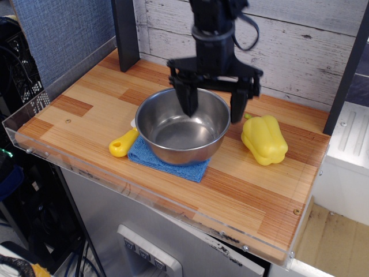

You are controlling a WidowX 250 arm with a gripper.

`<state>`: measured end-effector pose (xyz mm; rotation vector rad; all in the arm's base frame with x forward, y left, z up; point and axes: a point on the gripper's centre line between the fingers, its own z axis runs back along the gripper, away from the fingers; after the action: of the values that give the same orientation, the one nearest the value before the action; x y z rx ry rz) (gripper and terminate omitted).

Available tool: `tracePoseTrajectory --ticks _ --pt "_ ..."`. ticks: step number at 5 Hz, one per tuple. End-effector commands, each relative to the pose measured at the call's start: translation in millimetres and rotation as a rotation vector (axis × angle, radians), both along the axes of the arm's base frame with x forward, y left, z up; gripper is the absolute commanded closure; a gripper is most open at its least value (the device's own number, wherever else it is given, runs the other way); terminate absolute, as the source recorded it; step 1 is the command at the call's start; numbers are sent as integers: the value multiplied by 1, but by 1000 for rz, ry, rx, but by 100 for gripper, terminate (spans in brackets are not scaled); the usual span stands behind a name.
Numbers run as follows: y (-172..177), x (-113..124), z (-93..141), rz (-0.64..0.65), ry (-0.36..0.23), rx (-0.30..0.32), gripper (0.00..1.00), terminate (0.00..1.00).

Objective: Place the pot on top of the towel

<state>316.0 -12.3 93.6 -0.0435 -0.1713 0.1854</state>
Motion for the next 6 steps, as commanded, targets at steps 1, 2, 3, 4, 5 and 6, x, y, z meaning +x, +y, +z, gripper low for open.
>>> tracePoseTrajectory --ticks 1,2,3,4,5,6 --pt "12 -17 34 25 -84 -5 0 0" --pt "14 -19 37 30 -83 -8 0 0" --pt "8 -14 38 13 -6 36 0 0" --pt "2 -5 22 -48 50 80 0 0" --pt "2 -5 22 -48 50 80 0 0" --pt "2 -5 22 -48 50 80 0 0"
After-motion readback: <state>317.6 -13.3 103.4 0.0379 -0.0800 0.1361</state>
